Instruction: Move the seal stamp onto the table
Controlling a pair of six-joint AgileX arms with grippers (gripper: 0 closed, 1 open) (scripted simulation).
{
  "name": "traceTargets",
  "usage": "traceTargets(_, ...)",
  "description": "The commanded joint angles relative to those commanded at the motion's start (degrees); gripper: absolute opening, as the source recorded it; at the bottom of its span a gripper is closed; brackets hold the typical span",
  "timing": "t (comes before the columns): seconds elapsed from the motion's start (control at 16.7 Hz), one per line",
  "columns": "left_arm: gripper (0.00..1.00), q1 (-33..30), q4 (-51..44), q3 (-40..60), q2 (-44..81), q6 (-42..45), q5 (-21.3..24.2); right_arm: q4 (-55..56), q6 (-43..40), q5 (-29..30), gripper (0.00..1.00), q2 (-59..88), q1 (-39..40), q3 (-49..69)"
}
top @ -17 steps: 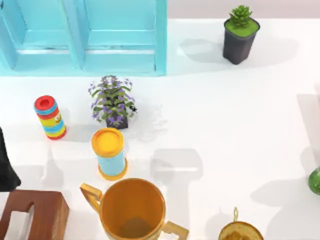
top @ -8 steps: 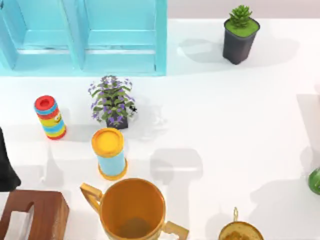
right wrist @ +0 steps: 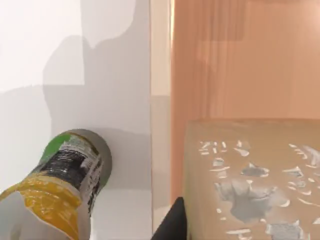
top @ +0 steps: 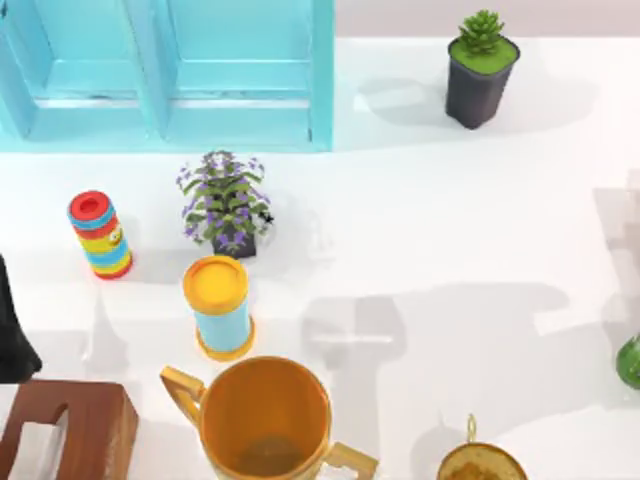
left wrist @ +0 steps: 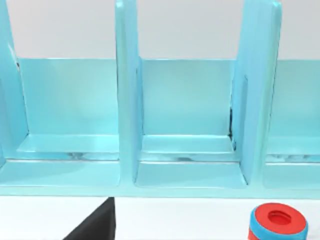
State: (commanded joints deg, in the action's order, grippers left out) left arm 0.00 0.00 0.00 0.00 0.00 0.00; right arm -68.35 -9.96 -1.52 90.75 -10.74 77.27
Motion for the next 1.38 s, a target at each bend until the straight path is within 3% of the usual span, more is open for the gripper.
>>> traceTargets(0.48, 1.0, 0.0, 0.0, 0.0, 0.0, 0.0, 0.0, -14.05, 10.43, 1.62, 0.0, -2.61, 10.83, 3.48)
traceTargets(1.02, 1.0, 0.0, 0.0, 0.0, 0.0, 0.0, 0.0, -13.0, 13.5, 2.88, 0.0, -2.34, 11.42, 8.21)
traceTargets(1.38, 1.0, 0.0, 0.0, 0.0, 0.0, 0.0, 0.0, -5.99, 23.59, 3.34, 0.0, 9.47, 20.88, 14.63)
